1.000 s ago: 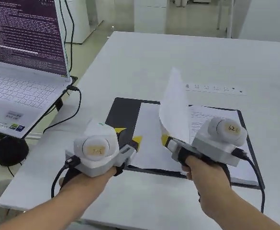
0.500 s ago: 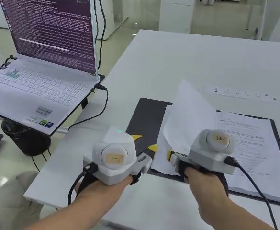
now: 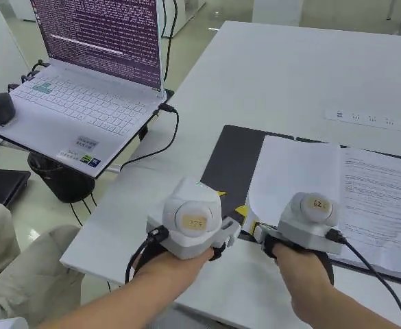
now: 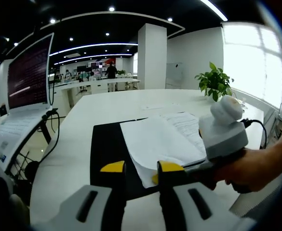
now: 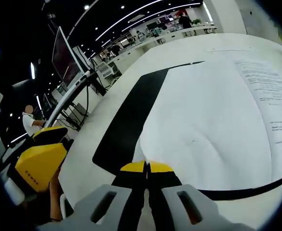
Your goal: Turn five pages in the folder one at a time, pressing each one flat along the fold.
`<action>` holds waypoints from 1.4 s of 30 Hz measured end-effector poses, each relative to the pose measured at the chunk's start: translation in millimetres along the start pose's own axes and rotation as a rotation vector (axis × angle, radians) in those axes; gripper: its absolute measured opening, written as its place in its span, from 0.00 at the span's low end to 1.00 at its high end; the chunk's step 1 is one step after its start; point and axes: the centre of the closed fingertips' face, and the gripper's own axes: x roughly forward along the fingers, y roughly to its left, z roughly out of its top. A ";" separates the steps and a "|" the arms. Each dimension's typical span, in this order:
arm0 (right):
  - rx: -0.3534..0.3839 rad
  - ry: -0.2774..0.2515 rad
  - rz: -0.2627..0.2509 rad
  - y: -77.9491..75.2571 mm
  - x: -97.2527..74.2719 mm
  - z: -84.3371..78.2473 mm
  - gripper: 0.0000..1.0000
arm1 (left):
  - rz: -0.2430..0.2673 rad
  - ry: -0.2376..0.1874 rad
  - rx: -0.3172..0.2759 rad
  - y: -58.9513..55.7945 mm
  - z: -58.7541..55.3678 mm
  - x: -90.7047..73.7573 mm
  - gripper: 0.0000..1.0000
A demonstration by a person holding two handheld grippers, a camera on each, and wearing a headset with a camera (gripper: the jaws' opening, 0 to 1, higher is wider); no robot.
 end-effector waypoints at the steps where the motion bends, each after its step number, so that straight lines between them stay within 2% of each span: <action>1: -0.005 -0.003 0.003 0.0 0.3 0.2 0.00 | 0.000 0.001 0.001 -0.5 -0.2 0.8 0.24; 9: -0.018 -0.014 0.027 0.7 -7.0 -3.1 0.00 | -0.013 0.017 0.009 -8.4 -3.0 12.8 0.24; 16: -0.077 -0.021 0.068 5.4 -12.6 -7.7 0.04 | -0.022 0.030 0.016 -14.3 -3.3 24.3 0.24; 22: -0.136 -0.066 0.093 1.1 -32.3 -4.6 0.05 | -0.039 0.042 0.014 -24.1 -7.7 37.4 0.24; 26: -0.158 -0.107 0.076 -16.2 -47.1 5.7 0.01 | -0.047 0.071 0.020 -30.8 -18.1 47.9 0.23; 29: -0.149 -0.149 0.048 -37.8 -59.2 19.5 0.00 | -0.042 0.112 0.013 -33.1 -34.1 57.0 0.23; 33: -0.134 -0.165 0.021 -61.8 -66.9 30.3 0.00 | -0.034 0.154 0.013 -36.3 -53.1 64.7 0.23; 37: -0.124 -0.186 -0.004 -84.7 -71.0 42.7 0.00 | -0.011 0.193 0.001 -34.0 -68.8 68.1 0.22; 40: -0.122 -0.214 -0.014 -97.7 -71.2 54.1 0.00 | 0.007 0.203 -0.002 -31.9 -76.9 67.4 0.22; 42: -0.134 -0.250 -0.009 -103.9 -69.6 65.3 0.00 | 0.017 0.170 0.000 -31.6 -73.9 66.6 0.21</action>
